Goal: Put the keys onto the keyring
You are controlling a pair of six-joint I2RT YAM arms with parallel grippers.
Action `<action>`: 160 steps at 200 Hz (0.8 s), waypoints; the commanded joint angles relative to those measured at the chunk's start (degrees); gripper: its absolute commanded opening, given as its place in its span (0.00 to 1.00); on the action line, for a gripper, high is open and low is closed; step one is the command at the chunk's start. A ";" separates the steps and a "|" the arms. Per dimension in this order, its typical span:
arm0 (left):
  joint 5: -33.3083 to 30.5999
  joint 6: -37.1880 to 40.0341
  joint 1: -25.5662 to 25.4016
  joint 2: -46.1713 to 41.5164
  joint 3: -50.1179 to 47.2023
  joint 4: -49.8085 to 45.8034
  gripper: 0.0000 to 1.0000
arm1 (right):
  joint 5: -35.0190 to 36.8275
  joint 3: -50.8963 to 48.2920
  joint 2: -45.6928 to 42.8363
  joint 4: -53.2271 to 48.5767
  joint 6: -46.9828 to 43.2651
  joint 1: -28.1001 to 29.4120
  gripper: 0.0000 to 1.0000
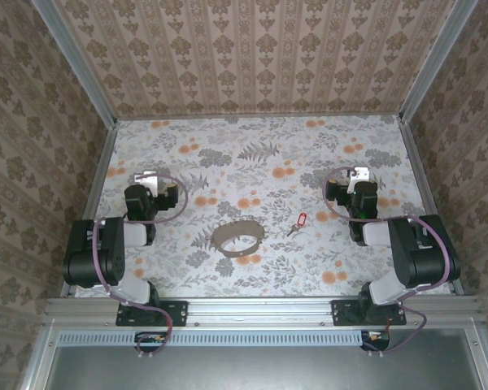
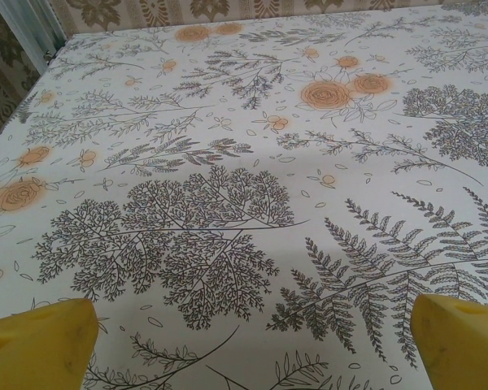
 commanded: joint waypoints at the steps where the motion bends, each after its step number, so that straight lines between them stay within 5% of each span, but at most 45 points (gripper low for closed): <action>1: 0.91 0.26 0.38 -0.36 1.10 0.20 1.00 | -1.20 1.14 -0.11 0.55 0.95 -0.25 1.00; 160: 0.77 0.31 0.25 -0.40 1.20 0.20 1.00 | -1.55 1.40 -0.01 0.00 1.21 -0.51 1.00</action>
